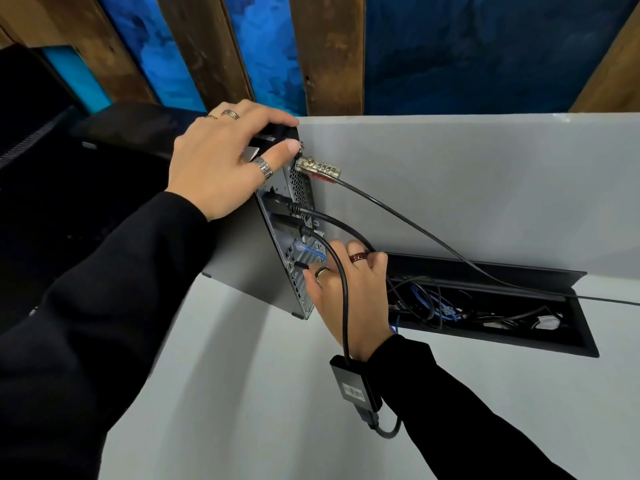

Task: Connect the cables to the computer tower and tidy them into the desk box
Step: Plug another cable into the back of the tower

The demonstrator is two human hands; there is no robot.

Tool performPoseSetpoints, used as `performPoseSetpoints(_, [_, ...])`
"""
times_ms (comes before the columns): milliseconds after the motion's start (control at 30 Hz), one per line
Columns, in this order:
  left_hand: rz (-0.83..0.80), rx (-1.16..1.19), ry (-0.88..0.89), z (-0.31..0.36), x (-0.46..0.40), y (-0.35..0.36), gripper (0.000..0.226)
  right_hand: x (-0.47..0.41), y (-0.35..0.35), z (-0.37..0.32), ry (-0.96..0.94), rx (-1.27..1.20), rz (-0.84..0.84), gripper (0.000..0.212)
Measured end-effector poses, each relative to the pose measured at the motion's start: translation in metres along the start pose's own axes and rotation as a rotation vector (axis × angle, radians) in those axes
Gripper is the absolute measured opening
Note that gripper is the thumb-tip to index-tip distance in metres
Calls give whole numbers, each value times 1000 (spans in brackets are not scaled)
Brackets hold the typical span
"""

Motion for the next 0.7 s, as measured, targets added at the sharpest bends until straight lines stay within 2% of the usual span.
performPoseSetpoints(200, [6,-20,17,0,0,1,50,-1,2,0,-22,28,-31,18])
performPoseSetpoints(700, [22,-37,19,-1,0,4,46,-6,2,-5,-79,56,-149,25])
Point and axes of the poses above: each hand's wrist, its own x-axis away from the middle knuckle, its own y-axis out of the palm, z = x × y, the point moved 3 cm from there along -x, towards the middle knuckle, and after that the axes turned 4 degrees about y, right-handed, at the moved point
